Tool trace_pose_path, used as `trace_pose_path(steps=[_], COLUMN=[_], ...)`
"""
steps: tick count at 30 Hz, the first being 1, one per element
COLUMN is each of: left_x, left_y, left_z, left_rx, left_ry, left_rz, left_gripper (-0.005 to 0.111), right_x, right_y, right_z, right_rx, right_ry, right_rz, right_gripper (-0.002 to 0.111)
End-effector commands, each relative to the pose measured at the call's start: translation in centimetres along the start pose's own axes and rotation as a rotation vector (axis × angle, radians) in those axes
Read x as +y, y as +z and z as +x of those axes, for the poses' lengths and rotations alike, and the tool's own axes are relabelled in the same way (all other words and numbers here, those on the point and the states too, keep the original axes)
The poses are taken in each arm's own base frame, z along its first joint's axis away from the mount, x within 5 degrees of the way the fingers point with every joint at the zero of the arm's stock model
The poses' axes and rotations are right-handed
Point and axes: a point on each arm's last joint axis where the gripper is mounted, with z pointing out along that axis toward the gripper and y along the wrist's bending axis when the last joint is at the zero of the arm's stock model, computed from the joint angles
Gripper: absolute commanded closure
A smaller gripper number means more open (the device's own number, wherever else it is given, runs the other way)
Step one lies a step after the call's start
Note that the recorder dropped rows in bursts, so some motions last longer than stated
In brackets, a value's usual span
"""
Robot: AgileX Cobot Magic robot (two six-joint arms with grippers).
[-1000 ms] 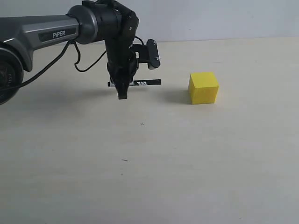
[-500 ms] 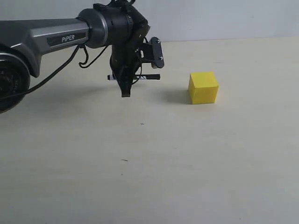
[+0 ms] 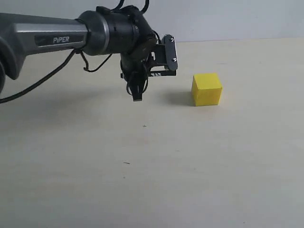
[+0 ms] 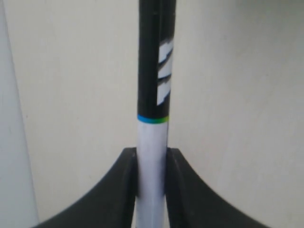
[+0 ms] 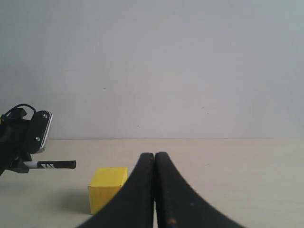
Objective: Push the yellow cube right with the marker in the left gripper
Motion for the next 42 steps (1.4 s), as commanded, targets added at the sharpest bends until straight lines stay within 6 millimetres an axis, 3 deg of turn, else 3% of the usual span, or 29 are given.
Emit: trace_pose_path(steps=[1,7,11,14,33,42], left_x=[-1.1,-3.4,-5.3,-6.1,-5.5,-6.6], left_y=[-1.5,-1.6,-0.6,-0.4,-0.8,0.7], left_z=[0.4,-0.1,-0.9,-1.2,-2.4,-2.4], left_rx=[-0.128,-0.129,-0.095,-0.113,-0.117,-0.083], left_ry=[-0.034,0.008,0.126,0.114,0.063,0.090], left_rz=[-0.151,-0.415,-0.370,-0.319,-0.220,-0.168], left_gripper=[0.107,0.107,0.107,0.107,0.107,0.107], right_x=[0.0,0.0,0.0,0.0,0.0,0.0], right_y=[0.0,0.0,0.0,0.0,0.0,0.0], right_z=[0.1,0.1,0.1,0.1,0.1,0.1], right_rx=[-0.007,-0.007,-0.007,-0.007,-0.007,-0.007], right_ry=[-0.004,-0.004,-0.004,-0.004,-0.004,-0.004], right_rz=[0.006,0.006,0.006,0.006,0.006,0.006], right_gripper=[0.108,0.108,0.108,0.108,0.108,0.108])
